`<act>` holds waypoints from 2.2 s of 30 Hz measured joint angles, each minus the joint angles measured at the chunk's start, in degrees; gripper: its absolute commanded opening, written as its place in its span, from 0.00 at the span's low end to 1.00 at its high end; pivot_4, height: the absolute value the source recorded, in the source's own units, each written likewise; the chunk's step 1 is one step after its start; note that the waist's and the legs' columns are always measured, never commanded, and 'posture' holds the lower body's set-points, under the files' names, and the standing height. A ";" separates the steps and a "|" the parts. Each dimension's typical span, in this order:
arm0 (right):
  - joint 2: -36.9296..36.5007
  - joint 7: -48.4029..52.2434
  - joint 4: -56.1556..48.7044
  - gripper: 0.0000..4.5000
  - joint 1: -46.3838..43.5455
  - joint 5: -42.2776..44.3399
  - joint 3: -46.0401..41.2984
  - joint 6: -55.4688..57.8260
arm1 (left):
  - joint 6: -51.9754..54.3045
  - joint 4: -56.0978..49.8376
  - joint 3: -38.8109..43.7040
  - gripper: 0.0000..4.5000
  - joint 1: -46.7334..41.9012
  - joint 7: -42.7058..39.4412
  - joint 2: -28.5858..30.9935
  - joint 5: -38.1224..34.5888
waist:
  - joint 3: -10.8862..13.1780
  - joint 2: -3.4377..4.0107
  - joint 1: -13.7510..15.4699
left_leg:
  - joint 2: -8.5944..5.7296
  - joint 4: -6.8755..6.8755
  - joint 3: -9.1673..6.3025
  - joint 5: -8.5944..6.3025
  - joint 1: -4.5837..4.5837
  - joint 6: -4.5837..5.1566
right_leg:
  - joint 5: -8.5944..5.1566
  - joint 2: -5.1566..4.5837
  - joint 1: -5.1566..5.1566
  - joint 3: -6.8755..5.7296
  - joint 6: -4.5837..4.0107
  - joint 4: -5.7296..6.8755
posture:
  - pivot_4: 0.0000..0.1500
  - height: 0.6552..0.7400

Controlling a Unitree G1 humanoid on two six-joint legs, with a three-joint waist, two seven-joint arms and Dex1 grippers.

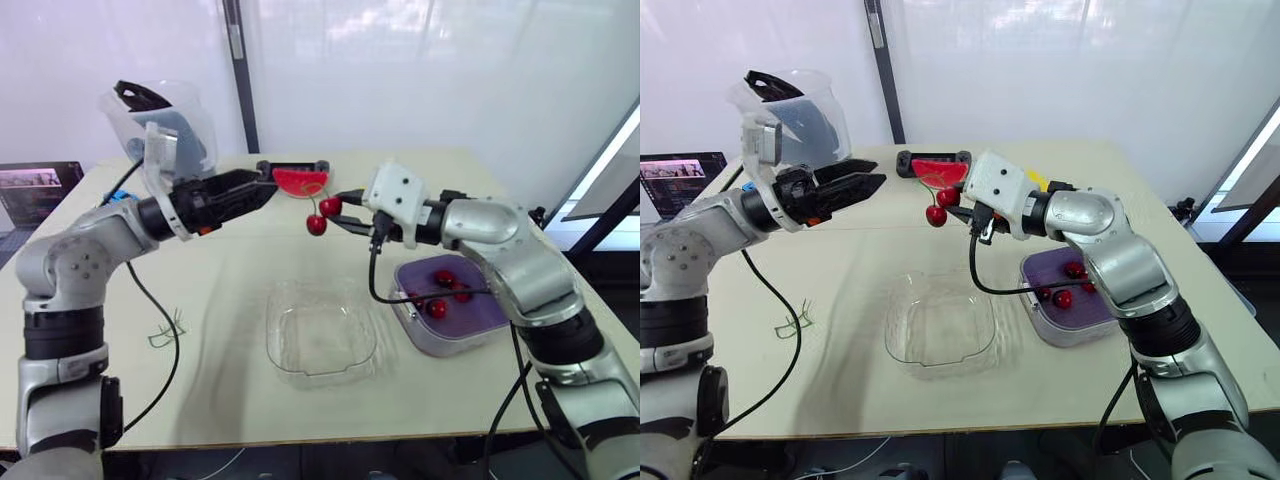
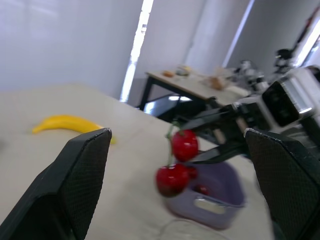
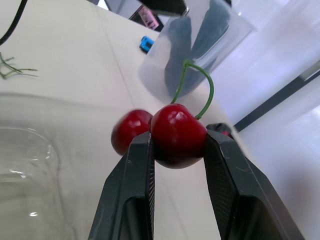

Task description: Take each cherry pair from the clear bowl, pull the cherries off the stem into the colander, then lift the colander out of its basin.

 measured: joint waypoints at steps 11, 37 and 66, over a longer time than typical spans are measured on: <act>2.04 -3.27 1.35 0.25 2.97 -13.64 1.63 -15.48 | 2.99 3.13 1.93 1.00 -4.55 4.41 -5.70 -3.67 | 0.00 -0.01 0.14 | 0.00 0.04 -0.02 0.14 0.00 -0.25 | 0.00 -0.02 0.06 0.00 0.00 -0.01 | 1.00 1.00; 17.43 -11.05 -5.40 0.25 3.06 2.74 -8.66 4.87 | -1.11 -0.02 6.03 0.48 -6.81 20.52 -17.41 -8.98 | 0.00 0.00 0.10 | -0.01 0.03 -0.04 0.16 0.01 -0.28 | 0.00 -0.03 0.04 -0.01 0.00 0.03 | 1.00 1.00; 17.17 -9.60 -5.85 0.72 3.06 5.59 -8.30 6.09 | -3.23 -0.71 3.78 0.00 -7.08 22.76 -18.51 -8.93 | 0.00 -0.01 0.11 | -0.02 0.02 -0.04 0.16 0.01 -0.28 | 0.00 -0.03 0.04 0.00 0.00 0.02 | 1.00 1.00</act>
